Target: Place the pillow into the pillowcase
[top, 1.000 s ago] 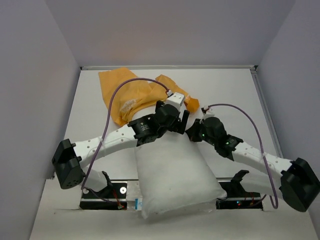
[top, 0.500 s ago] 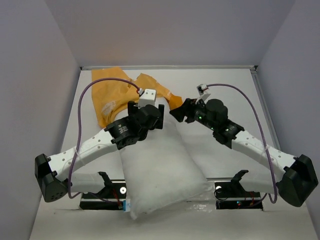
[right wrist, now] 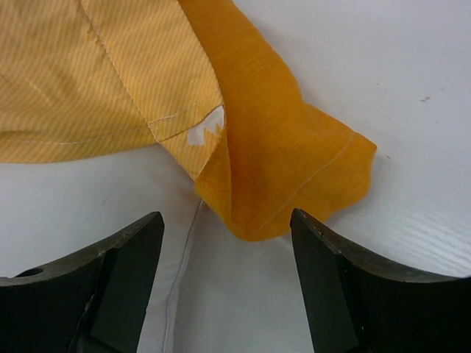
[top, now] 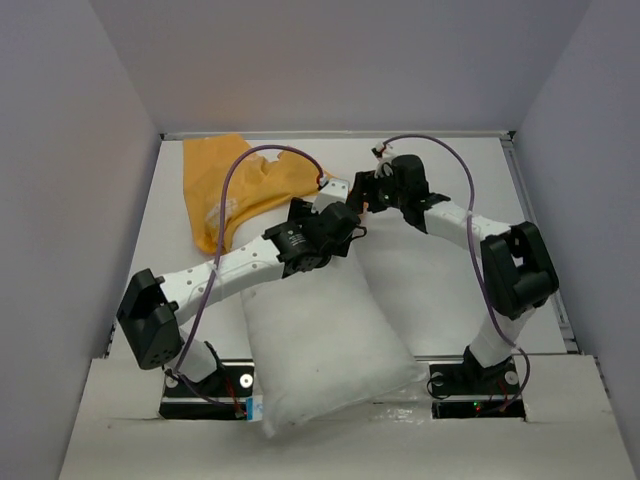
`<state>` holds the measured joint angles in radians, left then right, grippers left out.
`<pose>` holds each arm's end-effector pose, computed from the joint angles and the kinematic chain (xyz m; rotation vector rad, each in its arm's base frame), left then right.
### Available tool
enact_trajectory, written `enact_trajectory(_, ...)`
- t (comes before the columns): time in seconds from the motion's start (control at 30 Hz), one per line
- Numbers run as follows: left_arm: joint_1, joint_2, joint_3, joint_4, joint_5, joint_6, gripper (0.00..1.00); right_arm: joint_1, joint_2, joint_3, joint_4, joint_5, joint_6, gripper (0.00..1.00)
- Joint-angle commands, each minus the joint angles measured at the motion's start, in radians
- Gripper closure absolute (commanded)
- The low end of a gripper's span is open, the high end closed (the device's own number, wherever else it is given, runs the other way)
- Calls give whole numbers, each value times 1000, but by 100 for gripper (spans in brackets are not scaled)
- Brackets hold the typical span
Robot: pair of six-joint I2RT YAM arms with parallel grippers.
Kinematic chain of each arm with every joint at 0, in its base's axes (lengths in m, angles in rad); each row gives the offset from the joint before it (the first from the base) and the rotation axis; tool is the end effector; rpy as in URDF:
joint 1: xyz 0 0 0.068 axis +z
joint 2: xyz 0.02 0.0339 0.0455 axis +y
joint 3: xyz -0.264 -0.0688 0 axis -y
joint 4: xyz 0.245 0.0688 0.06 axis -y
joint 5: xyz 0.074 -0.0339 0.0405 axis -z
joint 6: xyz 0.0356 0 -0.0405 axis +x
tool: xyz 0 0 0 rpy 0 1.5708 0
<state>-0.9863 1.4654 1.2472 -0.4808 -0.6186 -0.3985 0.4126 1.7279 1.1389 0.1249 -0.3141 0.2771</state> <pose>0.1956 -0.2582 0.3153 0.3094 2.1018 -0.1080 0.3573 0.1684 0.2398 -0.3444 2.0652 0.7457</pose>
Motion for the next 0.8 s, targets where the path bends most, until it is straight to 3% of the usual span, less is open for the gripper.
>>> enact_trajectory(0.0, -2, 79, 54, 2, -93, 29, 1, 3, 97, 136, -1, -163, -122, 23)
enact_trajectory(0.13, 6, 128, 12, -31, -177, 23, 1, 3, 215, 237, -47, -290, -159, 22)
enact_trajectory(0.2, 30, 131, -15, -33, -182, 7, 1, 3, 261, 269, -51, -332, -151, 30)
enact_trajectory(0.27, 52, 115, -80, 14, -156, 7, 1, 3, 294, 283, -41, -326, -127, 78)
enact_trajectory(0.3, 66, 90, -101, 39, -138, 12, 1, 3, 294, 282, -42, -319, -113, 96)
enact_trajectory(0.33, 98, 81, -136, 106, -107, 21, 1, 3, 286, 271, -41, -312, -86, 100)
enact_trajectory(0.37, 115, 69, -147, 143, -11, 44, 1, 3, 245, 221, -19, -310, -72, 100)
enact_trajectory(0.53, 187, 107, -141, 344, 211, 98, 1, 32, 56, 10, 24, -240, -36, 100)
enact_trajectory(0.6, 221, 159, -121, 404, 206, 107, 2, 54, -26, -77, 25, -233, -12, 100)
enact_trajectory(0.63, 241, 179, -114, 415, 148, 112, 14, 54, -53, -102, 22, -232, -6, 100)
enact_trajectory(0.7, 254, 220, -106, 435, 120, 110, 22, 54, -111, -146, 9, -215, 5, 100)
enact_trajectory(0.73, 268, 223, -120, 471, 126, 102, 34, 63, -164, -175, -16, -215, 5, 100)
enact_trajectory(0.77, 273, 227, -133, 508, 122, 95, 39, 72, -188, -183, -33, -217, 4, 100)
